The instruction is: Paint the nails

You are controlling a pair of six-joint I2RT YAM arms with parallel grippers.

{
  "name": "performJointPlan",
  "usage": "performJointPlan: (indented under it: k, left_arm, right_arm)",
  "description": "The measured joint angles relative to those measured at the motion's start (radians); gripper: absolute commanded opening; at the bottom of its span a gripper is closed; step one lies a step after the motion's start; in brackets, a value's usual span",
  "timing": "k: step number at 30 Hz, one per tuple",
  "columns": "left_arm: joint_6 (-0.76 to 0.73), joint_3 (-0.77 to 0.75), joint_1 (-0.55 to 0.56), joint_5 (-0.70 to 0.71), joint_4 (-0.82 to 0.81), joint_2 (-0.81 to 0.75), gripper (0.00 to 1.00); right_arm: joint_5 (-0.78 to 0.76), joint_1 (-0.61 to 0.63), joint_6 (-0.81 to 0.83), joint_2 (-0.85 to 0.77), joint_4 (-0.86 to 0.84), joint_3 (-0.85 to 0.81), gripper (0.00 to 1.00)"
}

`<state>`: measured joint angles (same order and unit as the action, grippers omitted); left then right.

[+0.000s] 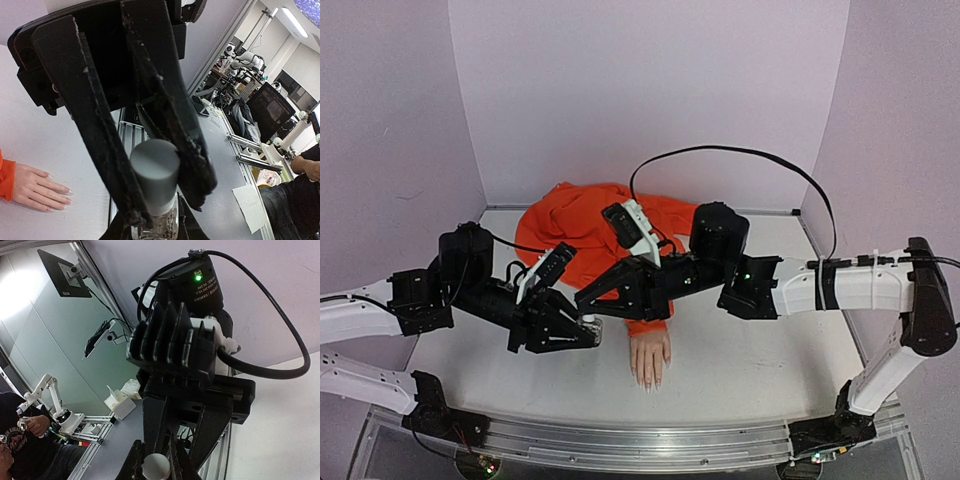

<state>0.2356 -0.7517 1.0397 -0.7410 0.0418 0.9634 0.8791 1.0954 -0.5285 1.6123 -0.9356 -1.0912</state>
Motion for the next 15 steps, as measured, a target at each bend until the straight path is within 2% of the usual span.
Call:
performJointPlan:
  k: [4,8,11,15]
  left_arm:
    - [-0.002,0.001,0.006,0.071,0.017,-0.02,0.0]
    - [-0.006,0.028,0.019,0.259,0.032,-0.071,0.0]
    - [-0.019,0.042,0.028,0.46,0.07,-0.094,0.0]
    - [-0.037,0.043,0.029,0.67,0.112,-0.1,0.0]
  right_arm:
    - [-0.011,-0.002,0.003,0.004,-0.008,0.0,0.0]
    - [-0.137,0.003,0.055,0.004,0.027,-0.004,0.0]
    - [-0.346,0.029,0.108,0.006,0.119,-0.027,0.0]
    - [-0.811,0.134,0.135,0.038,0.295,-0.132,0.0]
